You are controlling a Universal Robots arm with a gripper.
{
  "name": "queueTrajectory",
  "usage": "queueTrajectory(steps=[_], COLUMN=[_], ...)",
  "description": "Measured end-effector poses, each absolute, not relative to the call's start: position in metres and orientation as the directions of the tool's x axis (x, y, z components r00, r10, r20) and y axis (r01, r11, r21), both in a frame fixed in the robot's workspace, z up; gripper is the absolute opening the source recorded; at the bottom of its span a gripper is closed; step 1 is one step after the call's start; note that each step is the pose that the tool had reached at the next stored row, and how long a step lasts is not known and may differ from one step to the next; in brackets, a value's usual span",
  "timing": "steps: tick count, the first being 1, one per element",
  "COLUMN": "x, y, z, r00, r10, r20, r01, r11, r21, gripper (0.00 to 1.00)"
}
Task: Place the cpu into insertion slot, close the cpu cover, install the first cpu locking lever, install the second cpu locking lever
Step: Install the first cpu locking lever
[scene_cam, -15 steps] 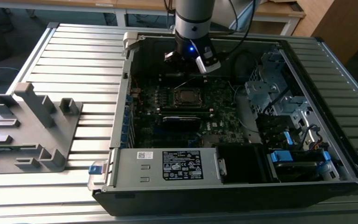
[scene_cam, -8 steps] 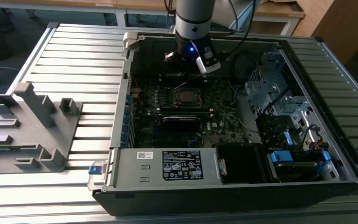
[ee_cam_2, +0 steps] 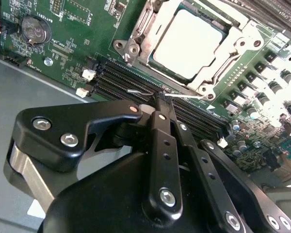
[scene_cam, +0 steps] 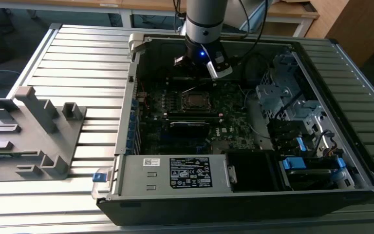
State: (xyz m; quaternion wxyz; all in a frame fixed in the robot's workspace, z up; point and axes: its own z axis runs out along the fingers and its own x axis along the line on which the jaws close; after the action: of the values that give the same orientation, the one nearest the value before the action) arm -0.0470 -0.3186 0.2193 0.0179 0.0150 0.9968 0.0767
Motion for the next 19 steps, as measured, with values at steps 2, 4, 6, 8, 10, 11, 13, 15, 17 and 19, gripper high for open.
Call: queueTrajectory(steps=[2,4,6,8,10,11,13,15,17,19], x=[-0.047,-0.0469,-0.047,-0.047,-0.0469,-0.0469,-0.0469,-0.0469,-0.0469,-0.0469], y=[-0.3186,-0.3186,-0.3186,-0.3186,-0.3186,-0.3186,-0.3186,-0.3185,-0.3185,-0.3186], z=[0.2186,0.2169,0.2154,0.2146,0.2143,0.2143,0.2142,0.2139,0.2129,0.2125], r00=[-0.999,-0.998,-0.996,-0.992,-0.99,-0.99,-0.99,-0.99,-0.985,-0.98], r10=[0.036,0.05,0.085,0.119,0.137,0.137,0.138,0.14,0.166,0.197], r20=[-0.034,-0.035,-0.035,-0.035,-0.034,-0.034,-0.035,-0.035,-0.035,-0.035], r01=[0.031,0.045,0.079,0.113,0.131,0.131,0.131,0.133,0.159,0.19], r11=[0.988,0.988,0.986,0.982,0.98,0.98,0.98,0.98,0.976,0.97], r21=[0.15,0.15,0.15,0.15,0.15,0.15,0.15,0.15,0.15,0.15], gripper=[0.11,0.11,0.11,0.11,0.11,0.11,0.11,0.11,0.11,0.11])
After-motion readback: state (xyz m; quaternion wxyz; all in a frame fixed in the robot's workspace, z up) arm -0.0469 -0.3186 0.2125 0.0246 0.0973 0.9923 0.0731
